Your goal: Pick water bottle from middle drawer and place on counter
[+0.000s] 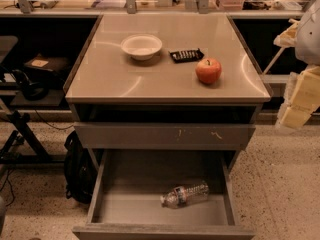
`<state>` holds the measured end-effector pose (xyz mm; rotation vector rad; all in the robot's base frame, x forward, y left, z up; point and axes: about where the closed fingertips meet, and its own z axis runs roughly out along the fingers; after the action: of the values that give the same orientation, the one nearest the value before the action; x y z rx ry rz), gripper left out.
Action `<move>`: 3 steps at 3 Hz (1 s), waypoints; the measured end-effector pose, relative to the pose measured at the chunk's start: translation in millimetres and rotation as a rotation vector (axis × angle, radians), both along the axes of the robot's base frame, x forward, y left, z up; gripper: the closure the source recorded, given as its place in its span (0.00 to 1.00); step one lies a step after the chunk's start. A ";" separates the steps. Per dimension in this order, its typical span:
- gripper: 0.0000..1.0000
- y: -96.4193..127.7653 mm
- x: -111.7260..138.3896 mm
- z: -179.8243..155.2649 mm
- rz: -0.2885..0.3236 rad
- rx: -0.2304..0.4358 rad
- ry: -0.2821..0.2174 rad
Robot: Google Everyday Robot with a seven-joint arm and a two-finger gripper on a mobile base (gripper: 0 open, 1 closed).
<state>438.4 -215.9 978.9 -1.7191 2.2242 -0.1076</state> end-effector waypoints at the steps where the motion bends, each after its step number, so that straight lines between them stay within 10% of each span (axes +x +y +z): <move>1: 0.00 0.0 0.0 0.0 0.000 0.000 0.000; 3: 0.00 67.1 -15.3 -59.3 0.136 0.189 -0.003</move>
Offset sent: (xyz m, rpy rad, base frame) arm -0.0090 0.0510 -0.0560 0.1785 -0.0025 0.1211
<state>423.2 -148.9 919.6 -1.7564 2.0359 0.1282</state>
